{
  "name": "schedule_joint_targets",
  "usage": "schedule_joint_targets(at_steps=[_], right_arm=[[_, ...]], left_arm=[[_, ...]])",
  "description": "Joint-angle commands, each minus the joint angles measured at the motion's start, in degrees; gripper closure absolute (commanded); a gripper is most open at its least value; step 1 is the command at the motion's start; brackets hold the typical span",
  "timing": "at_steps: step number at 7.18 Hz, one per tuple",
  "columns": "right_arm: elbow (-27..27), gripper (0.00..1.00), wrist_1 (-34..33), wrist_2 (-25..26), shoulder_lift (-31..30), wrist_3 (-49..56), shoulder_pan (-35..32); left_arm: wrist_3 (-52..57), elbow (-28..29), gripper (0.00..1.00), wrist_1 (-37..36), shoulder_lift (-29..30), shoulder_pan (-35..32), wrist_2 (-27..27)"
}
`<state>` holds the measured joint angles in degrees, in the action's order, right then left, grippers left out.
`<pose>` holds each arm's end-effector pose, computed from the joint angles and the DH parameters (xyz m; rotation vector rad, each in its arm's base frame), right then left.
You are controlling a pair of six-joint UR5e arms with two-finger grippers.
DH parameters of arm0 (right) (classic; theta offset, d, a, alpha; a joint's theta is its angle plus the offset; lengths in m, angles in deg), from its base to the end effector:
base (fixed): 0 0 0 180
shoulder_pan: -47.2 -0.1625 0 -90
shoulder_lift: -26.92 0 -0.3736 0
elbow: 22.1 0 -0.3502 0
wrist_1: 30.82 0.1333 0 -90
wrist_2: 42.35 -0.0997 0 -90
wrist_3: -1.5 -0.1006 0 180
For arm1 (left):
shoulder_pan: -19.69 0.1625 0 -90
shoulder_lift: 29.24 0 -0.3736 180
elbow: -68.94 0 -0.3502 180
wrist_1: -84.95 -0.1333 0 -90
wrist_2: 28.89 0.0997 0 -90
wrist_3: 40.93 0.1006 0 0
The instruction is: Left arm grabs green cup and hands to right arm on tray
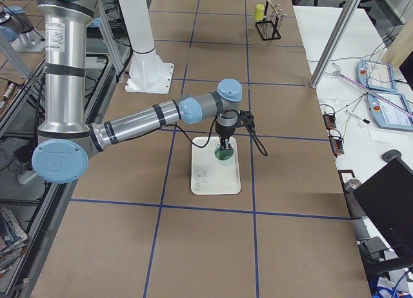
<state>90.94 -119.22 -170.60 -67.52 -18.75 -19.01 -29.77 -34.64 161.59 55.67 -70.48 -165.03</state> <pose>-0.1060 -0.4165 0.4630 0.0669 -0.7402 -0.1766 -0.0620 -0.4065 0.5608 -0.0005 0.8095 0.1470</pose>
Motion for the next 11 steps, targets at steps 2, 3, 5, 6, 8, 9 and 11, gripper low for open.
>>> schedule_joint_targets(at_steps=[2, 3, 5, 6, 8, 9, 11], right_arm=[[-0.89, 0.99, 4.73, 6.51, 4.18, -17.02, 12.94], [-1.15, 0.99, 4.47, 6.43, 3.65, -16.84, 12.95], [-1.42, 1.00, -1.47, 6.25, 4.00, -9.78, 13.83], [-1.68, 1.00, -2.90, 6.43, 3.65, -5.90, 13.83], [-3.16, 0.95, -2.66, 6.34, 3.73, -5.24, 14.00], [-4.74, 0.88, -2.39, 6.34, 4.17, -5.24, 14.00], [-5.37, 0.24, -2.30, 6.43, 4.53, -5.94, 14.09]], left_arm=[[-0.09, 0.31, 0.00, 0.00, -0.01, 0.00, -0.01], [-0.35, 0.49, 0.00, 0.00, 0.08, 0.00, -0.09], [-0.70, 0.58, 0.00, 0.00, 0.17, 0.00, -0.09], [-0.71, 0.58, 0.00, 0.00, 0.17, 0.00, -0.10], [-0.70, 0.75, 0.00, 0.00, 0.17, 0.08, -0.10], [-0.62, 1.19, 0.00, 0.09, 0.34, 0.08, -0.10], [-0.62, 1.10, 0.00, 0.09, 0.34, 0.08, -0.10]])
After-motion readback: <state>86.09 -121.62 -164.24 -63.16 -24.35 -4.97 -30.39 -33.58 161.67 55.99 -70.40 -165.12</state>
